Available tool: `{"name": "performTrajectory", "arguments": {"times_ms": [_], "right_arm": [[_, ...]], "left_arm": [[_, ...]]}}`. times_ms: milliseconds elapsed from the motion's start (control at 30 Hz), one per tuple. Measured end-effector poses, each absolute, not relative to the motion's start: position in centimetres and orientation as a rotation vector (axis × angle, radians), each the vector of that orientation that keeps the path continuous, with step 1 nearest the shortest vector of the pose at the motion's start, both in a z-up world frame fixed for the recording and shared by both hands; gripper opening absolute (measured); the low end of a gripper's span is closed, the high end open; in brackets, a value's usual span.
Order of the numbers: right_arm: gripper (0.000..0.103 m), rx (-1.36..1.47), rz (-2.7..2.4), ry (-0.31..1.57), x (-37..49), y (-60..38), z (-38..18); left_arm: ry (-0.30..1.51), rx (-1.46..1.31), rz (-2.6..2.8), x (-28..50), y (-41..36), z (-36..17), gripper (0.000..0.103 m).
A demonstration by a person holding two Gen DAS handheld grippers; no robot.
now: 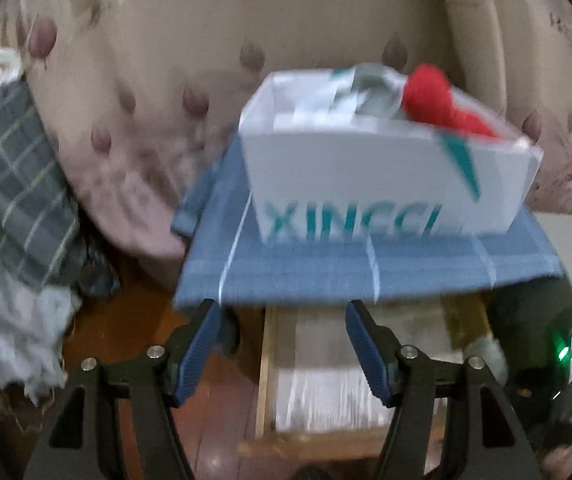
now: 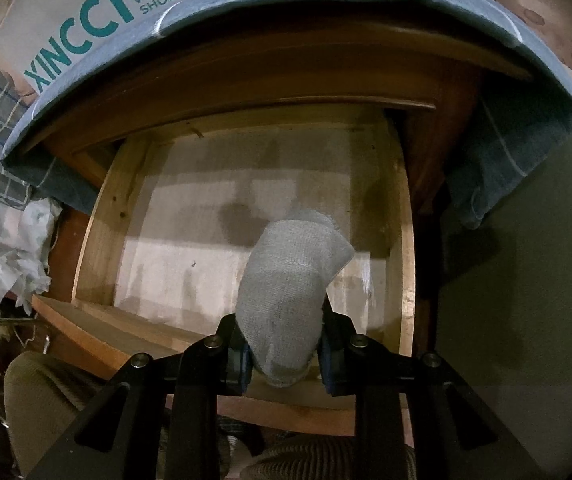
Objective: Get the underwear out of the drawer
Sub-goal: 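Move the left gripper back to the drawer while the right gripper lifts the grey sock toward the box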
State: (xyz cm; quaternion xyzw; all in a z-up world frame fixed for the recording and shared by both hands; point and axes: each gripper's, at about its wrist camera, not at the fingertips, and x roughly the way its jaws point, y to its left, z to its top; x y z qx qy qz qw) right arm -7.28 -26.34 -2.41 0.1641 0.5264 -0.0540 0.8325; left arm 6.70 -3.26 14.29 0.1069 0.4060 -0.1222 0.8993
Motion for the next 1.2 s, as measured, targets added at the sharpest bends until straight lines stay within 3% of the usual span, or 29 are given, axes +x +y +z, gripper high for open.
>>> {"name": "performTrajectory", "arguments": {"times_ms": [600,1200], "right_arm": [[0.026,0.298,-0.136,1.097,-7.3,-25.7,-1.7],[0.026,0.231,-0.106,1.069,-7.6,-25.7,1.3]], "left_arm": [[0.959,0.159,-0.195,3.1,-1.0,5.0,0.067],[0.968,0.118,-0.183,3.2,0.2,4.1,0.067]]}}
